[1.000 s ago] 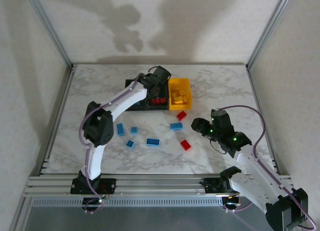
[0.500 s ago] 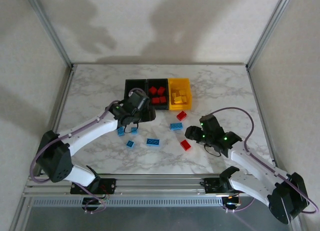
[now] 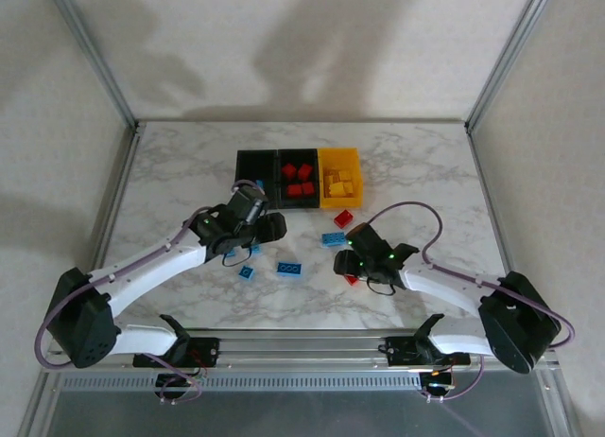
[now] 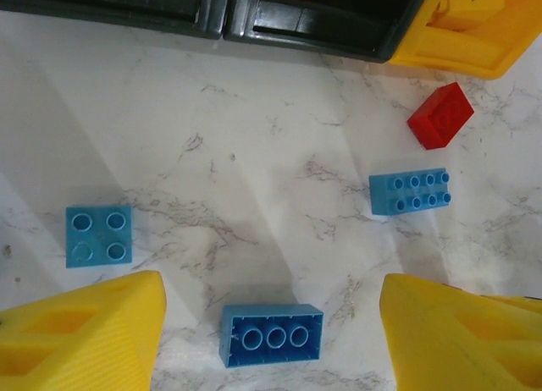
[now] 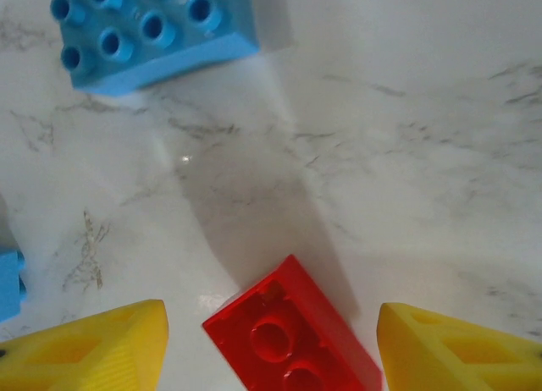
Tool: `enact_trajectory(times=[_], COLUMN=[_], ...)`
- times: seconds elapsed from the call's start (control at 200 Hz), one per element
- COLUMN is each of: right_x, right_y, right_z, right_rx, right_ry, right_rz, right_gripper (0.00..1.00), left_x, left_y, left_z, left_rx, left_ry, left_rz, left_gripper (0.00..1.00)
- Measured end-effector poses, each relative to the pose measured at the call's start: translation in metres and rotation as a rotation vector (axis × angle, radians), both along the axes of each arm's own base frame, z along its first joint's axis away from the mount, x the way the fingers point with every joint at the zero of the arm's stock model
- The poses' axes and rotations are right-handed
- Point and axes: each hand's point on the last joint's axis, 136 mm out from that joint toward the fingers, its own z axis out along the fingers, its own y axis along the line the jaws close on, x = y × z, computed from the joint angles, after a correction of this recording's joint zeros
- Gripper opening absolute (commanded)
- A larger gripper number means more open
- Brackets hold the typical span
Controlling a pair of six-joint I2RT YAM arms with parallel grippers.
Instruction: Sort the legos into containers by color
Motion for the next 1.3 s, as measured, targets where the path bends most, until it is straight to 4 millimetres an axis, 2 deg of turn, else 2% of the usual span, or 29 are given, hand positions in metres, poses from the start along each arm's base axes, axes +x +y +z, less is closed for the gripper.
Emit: enact_trajectory(times=[0.16,0.25,0.431,0.576,0.666,0.826,0.921,1.011,1.147,1.297], right_x=[-0.008,-0.011,-0.007,0.003,0.014,0.050,0.082,0.120,0.175,0.218], right_y=[0.015,0.022,0.034,0.046,0.056,0.091,0.111,0.123,0.133,0.135], right_z=[-0.005,-0.010,-0.017,-0.008,0.010,0.063,0.092,0.108,0.106,0.078], right_rx=[-0.033,-0.068,-0.149,-0.166,-0.159,-0.108,-0.069,-0.057,-0.067,-0.091], right_ry=[0.014,0.026,0.037,0.016,-0.021,-0.132,-0.195,-0.237,-0.257,-0.222], right_rz=[0.044,0.064,0.079,0.087,0.090,0.117,0.121,0.107,0.089,0.075], right_gripper=[0.60,0.54,0.33,0.30,0.29,0.30,0.30,0.30,0.30,0.30], left_x=[-0.009,-0.010,-0.011,-0.011,-0.011,-0.006,-0.003,-0.001,0.001,0.000], left_y=[0.007,0.009,0.012,0.014,0.020,0.035,0.042,0.048,0.052,0.052], left_z=[0.000,0.003,0.002,0.004,0.009,0.022,0.029,0.032,0.033,0.030], left_rx=[-0.017,-0.026,-0.029,-0.035,-0.049,-0.082,-0.096,-0.105,-0.111,-0.118], left_ry=[-0.002,-0.010,-0.010,-0.015,-0.029,-0.064,-0.083,-0.093,-0.094,-0.081], left_rz=[0.012,0.016,0.023,0.034,0.052,0.105,0.130,0.152,0.166,0.167], left_gripper=[0.69,0.70,0.69,0.69,0.70,0.70,0.70,0.70,0.70,0.70])
